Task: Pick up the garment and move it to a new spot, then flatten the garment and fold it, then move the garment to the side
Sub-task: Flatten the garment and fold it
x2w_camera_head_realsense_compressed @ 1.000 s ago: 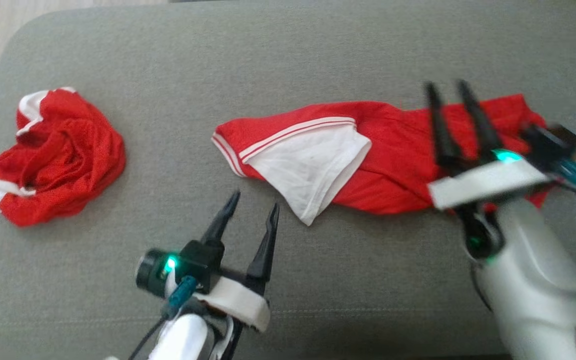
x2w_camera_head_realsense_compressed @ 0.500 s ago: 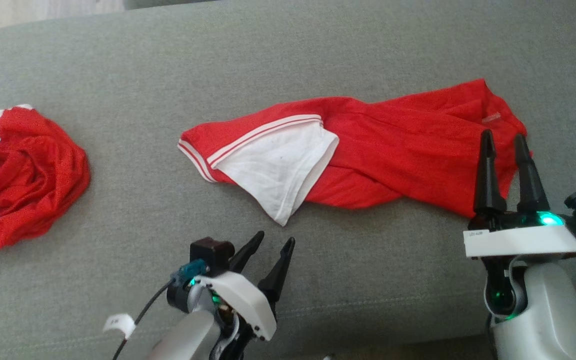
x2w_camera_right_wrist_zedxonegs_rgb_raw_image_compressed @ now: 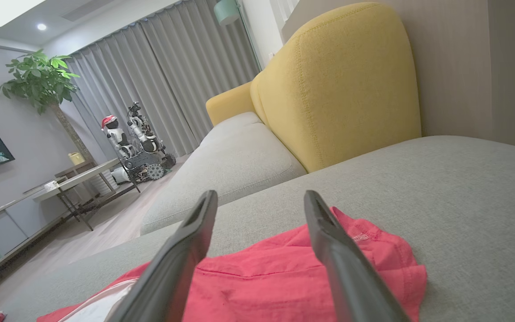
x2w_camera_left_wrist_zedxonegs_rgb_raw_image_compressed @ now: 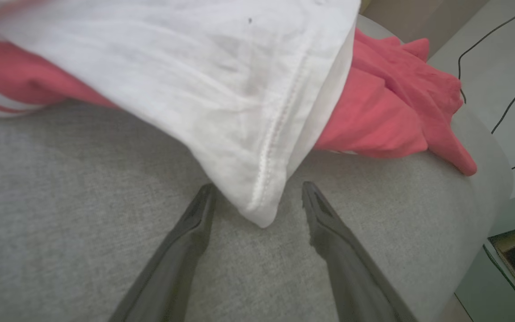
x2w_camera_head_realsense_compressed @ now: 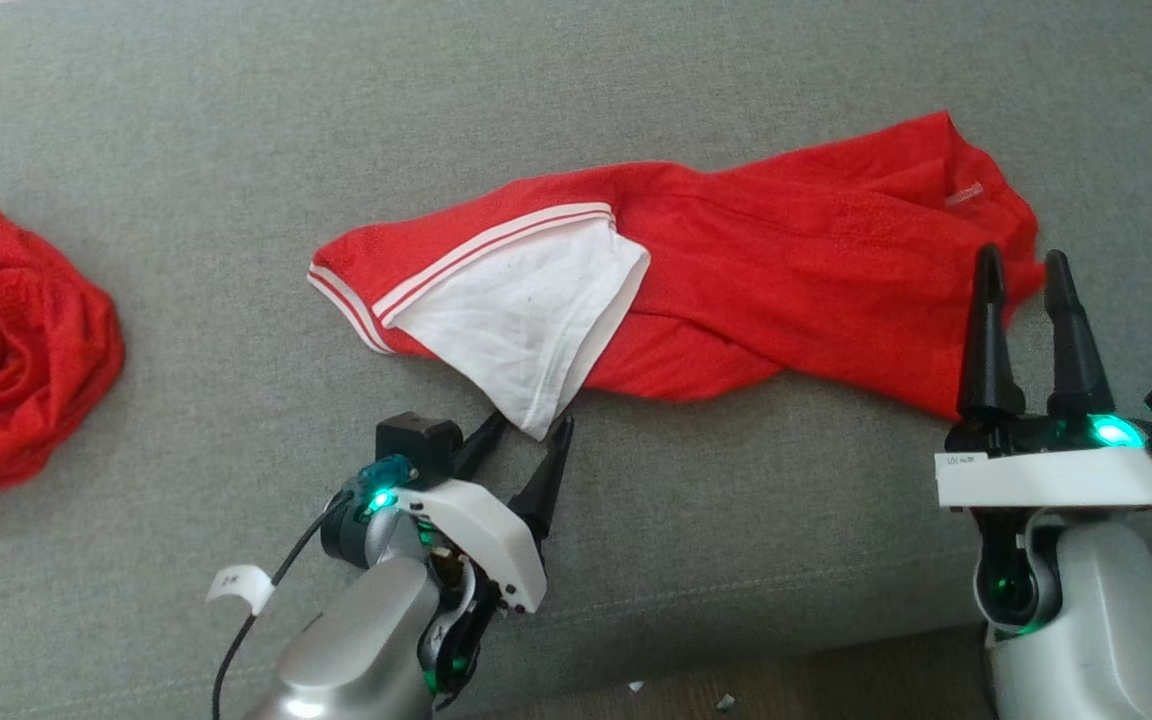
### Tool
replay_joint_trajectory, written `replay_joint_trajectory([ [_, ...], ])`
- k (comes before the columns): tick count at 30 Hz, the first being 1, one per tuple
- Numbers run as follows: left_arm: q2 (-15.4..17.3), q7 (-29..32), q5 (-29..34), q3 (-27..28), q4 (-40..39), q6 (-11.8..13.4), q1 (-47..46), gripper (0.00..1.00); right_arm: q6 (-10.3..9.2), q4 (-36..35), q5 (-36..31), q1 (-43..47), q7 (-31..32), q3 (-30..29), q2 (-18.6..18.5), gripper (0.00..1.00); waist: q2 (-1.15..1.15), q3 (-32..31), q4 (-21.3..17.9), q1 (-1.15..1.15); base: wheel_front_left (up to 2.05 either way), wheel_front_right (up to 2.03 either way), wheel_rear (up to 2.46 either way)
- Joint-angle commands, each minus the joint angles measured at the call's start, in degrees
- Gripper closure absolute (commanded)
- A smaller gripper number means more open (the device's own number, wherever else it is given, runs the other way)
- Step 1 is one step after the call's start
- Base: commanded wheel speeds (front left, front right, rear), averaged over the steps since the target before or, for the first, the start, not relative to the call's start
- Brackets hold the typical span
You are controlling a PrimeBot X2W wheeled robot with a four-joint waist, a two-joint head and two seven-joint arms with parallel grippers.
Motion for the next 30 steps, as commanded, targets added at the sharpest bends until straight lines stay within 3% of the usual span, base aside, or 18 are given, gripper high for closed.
replay_joint_trajectory([
  [1, 0.20, -0.26, 0.45, 1.41, -0.59, 0.49, -1.46, 0.60, 0.39, -2.20, -0.26, -0.38, -0.21, 0.95, 0.34, 0.00, 0.00, 0.14, -0.17, 0.00, 0.00, 0.00, 0.00],
  [2, 0.20, -0.26, 0.75, 1.54, -0.66, 0.57, -1.58, 1.00, 0.39, -2.35, -0.28, -0.38, -0.20, 0.74, 0.36, 0.00, 0.00, 0.22, -0.26, 0.00, 0.00, 0.00, 0.00],
  [9, 0.28, -0.26, 2.76, 5.36, -3.45, 1.54, 0.19, 1.00, 0.39, -2.65, -0.51, 1.82, 2.16, -2.13, 0.43, 0.00, 0.00, 0.12, -0.25, 0.00, 0.00, 0.00, 0.00],
  [16, 4.05, -0.27, 8.45, 15.66, -17.43, 4.90, 6.34, 1.00, 0.39, 3.09, 3.82, 7.40, 6.20, -7.81, 0.46, 0.00, 0.00, 0.26, 1.07, 0.00, 0.00, 0.00, 0.00],
  [22, 5.64, -0.27, 10.91, 20.53, -22.71, 5.40, 8.29, 1.00, 0.39, 9.59, 7.38, 6.78, 4.72, -4.53, 0.47, 0.00, 0.00, 1.11, 1.54, 0.00, 0.00, 0.00, 0.00],
  [30, 5.98, -0.27, 14.22, 24.07, -24.59, 5.11, 8.25, 1.00, 0.39, 20.44, 3.74, 1.17, 1.24, -3.37, 0.47, 0.00, 0.00, 2.27, 1.80, 0.00, 0.00, 0.00, 0.00],
])
